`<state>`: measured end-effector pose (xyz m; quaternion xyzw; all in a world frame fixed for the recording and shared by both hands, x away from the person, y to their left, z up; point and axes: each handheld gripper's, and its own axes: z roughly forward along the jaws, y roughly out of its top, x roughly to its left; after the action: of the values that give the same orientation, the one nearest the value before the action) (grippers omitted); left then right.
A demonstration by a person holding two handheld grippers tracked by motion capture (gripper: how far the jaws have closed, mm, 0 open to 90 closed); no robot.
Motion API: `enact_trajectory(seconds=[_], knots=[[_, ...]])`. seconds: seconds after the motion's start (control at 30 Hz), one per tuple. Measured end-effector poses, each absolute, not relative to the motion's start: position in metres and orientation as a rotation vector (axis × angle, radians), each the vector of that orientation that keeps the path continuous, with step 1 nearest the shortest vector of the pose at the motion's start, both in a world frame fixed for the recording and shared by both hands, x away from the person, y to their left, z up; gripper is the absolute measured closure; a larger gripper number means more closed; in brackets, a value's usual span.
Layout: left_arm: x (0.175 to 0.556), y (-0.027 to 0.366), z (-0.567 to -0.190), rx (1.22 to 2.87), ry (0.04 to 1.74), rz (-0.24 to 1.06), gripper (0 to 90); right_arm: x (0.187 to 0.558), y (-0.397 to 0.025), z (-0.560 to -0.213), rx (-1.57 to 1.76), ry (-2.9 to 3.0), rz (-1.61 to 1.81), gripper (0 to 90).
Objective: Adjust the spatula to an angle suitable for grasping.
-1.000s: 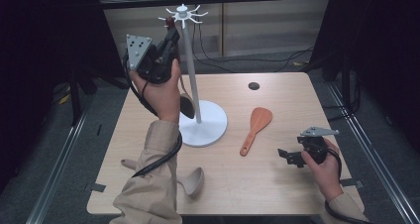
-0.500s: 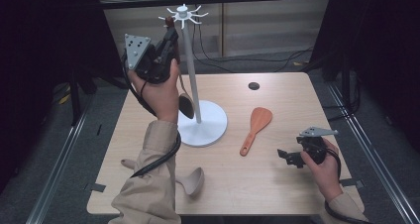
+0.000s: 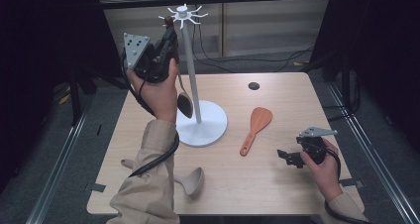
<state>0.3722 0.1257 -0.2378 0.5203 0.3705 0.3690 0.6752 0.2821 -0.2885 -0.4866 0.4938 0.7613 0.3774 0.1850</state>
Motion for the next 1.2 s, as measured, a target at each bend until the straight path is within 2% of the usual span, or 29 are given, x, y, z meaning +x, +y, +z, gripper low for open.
enact_trajectory(seconds=[0.33,0.9,1.2], knots=[[0.358,0.127,-0.249,1.215,0.779,0.801,81.4,0.282,-0.285,-0.485,1.377,2.155,1.063,5.7],[0.332,0.131,-0.294,1.263,0.758,0.73,70.6,0.28,-0.279,-0.481,1.363,2.15,1.062,5.7],[0.325,0.129,-0.32,1.349,0.76,0.712,64.4,0.28,-0.278,-0.481,1.353,2.15,1.063,5.7]])
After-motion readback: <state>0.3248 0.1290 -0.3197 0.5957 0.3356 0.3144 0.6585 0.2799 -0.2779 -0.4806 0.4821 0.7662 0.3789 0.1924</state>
